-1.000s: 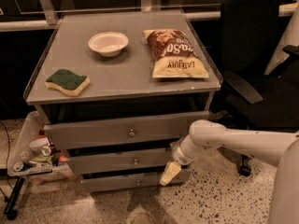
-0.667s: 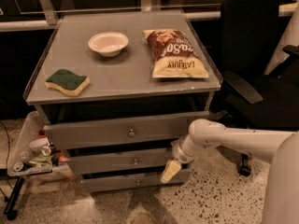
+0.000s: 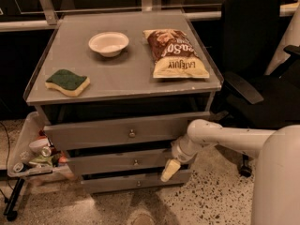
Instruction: Open middle drawer
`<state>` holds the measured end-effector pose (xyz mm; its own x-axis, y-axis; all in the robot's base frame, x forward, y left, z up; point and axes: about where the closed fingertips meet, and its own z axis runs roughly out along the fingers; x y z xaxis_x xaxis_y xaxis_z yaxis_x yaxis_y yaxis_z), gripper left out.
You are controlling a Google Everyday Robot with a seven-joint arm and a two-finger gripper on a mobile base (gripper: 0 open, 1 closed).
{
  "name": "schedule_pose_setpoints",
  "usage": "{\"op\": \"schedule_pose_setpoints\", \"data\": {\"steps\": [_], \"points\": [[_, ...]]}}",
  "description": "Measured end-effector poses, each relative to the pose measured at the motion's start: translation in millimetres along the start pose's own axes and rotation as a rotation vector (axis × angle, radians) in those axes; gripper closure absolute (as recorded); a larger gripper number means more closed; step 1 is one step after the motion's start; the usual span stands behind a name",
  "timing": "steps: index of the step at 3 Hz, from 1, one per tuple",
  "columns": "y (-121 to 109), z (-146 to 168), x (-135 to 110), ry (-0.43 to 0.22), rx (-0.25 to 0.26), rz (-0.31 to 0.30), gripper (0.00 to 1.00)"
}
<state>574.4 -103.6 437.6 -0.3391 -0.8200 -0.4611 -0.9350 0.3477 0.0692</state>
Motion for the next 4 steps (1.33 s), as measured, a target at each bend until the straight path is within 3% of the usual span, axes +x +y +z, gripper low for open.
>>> {"op": "schedule_pose_setpoints", "data": {"steps": [2, 4], "points": [[-1.5, 31.3, 17.1, 0.024, -0.039, 0.035, 0.00], [-1.2, 27.3, 15.0, 0.024, -0.039, 0.035, 0.41]]}}
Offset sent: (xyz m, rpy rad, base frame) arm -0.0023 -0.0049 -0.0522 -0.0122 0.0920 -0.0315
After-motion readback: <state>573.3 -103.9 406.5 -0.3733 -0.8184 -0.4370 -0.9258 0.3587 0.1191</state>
